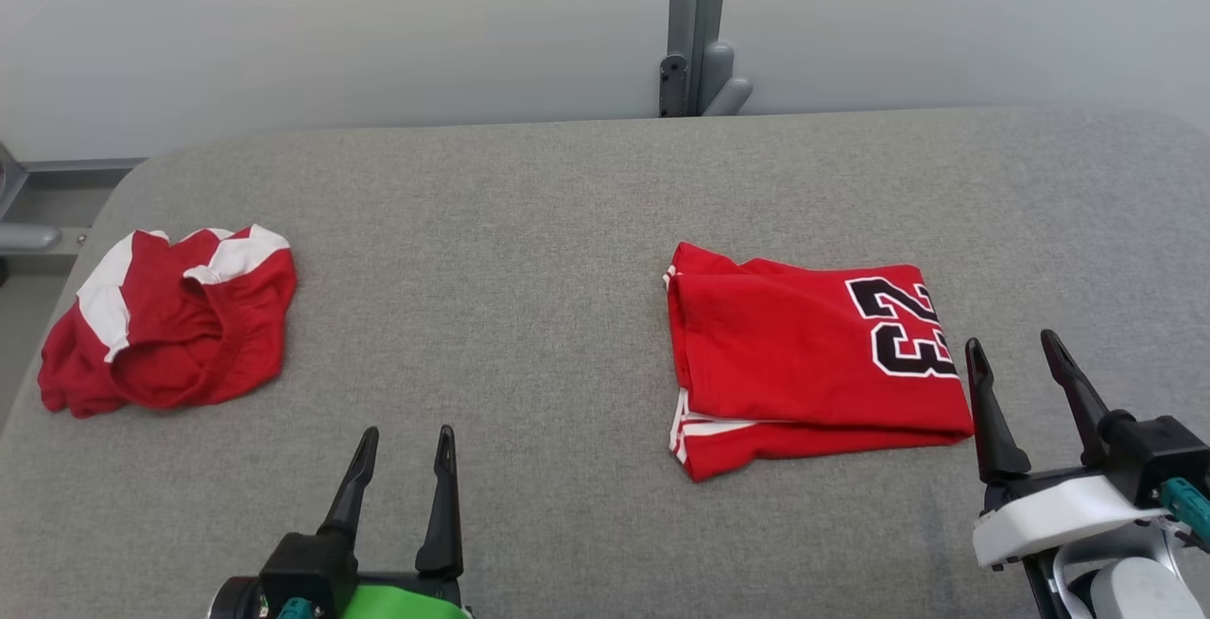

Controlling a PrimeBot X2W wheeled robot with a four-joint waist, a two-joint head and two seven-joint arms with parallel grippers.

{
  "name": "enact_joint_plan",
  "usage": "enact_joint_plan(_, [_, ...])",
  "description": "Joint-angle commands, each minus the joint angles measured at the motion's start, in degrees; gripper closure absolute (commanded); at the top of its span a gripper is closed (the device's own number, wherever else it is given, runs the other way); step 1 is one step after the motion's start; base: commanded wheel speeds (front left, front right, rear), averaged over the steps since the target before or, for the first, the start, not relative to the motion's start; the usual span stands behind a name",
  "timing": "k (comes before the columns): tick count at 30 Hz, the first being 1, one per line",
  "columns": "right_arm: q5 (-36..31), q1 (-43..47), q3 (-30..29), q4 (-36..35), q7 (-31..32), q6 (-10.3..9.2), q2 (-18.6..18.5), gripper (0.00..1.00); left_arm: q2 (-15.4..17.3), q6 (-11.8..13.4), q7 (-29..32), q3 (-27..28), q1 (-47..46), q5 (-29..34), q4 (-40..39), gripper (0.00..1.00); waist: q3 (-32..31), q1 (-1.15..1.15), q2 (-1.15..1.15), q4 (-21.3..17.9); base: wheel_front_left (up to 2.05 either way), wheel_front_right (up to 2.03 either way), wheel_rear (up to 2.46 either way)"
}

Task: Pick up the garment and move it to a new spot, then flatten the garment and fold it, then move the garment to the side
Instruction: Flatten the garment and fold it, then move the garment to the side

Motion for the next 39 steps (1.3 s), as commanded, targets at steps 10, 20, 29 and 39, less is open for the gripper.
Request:
enact_joint_plan(10, [-3.1, 8.6, -1.3, -8.5, -0.2, -0.02, 2.6, 0.0, 0.1, 0.8, -0.2, 2.6, 5.1, 3.8, -6.1, 0.0, -2.8, 0.0, 0.0, -0.3, 0.0, 0.0, 0.0])
enact_joint_plan(20, [-2.7, 11.2, 0.1, -6.4, -0.2, -0.02, 2.4, 0.0, 0.1, -0.4, -0.2, 3.1, 8.8, 6.2, -9.1, 0.0, -4.3, 0.0, 0.0, 0.3, 0.0, 0.0, 0.0])
enact_joint_plan(29, [-3.0, 12.4, 0.2, -5.5, -0.2, -0.02, 3.1, 0.0, 0.1, -1.3, -0.2, 2.9, 9.7, 7.1, -9.8, 0.0, -4.8, 0.0, 0.0, 1.0, 0.0, 0.0, 0.0])
enact_joint_plan(39, [-2.9, 12.4, 0.4, -5.4, -0.2, -0.02, 3.4, 0.0, 0.1, -1.3, -0.2, 3.1, 9.8, 7.5, -9.9, 0.0, -4.7, 0.0, 0.0, 1.0, 0.0, 0.0, 0.0])
